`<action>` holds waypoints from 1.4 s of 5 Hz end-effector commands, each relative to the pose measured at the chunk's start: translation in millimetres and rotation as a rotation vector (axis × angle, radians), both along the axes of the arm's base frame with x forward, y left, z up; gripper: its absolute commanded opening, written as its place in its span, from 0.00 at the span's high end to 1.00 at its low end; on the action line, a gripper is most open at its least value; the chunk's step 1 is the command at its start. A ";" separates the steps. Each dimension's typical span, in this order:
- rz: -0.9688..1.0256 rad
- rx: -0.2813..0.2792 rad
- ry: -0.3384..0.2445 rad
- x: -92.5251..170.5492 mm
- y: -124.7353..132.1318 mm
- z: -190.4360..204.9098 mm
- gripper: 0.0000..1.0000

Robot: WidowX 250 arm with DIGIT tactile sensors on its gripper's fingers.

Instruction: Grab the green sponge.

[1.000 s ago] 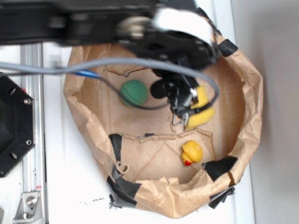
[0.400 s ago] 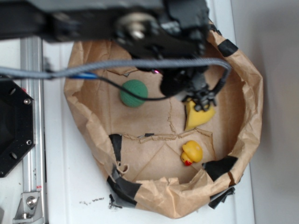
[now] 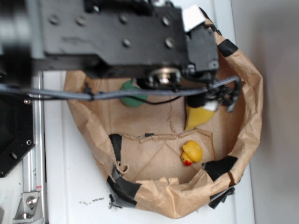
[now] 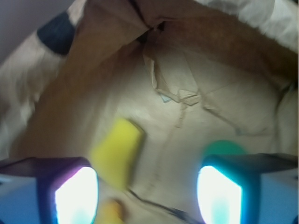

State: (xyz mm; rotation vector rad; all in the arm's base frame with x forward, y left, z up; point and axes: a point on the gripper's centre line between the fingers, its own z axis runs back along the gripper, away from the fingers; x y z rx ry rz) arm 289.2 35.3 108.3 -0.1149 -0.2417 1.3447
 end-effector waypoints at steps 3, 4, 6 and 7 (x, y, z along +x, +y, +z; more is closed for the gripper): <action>-0.021 -0.013 0.158 25.1 -41.6 -92.2 1.00; -0.102 0.047 0.252 4.2 -54.1 -82.5 1.00; -0.212 0.041 0.245 -12.8 -42.7 -25.4 1.00; -0.420 0.027 0.226 -12.5 -42.9 7.4 1.00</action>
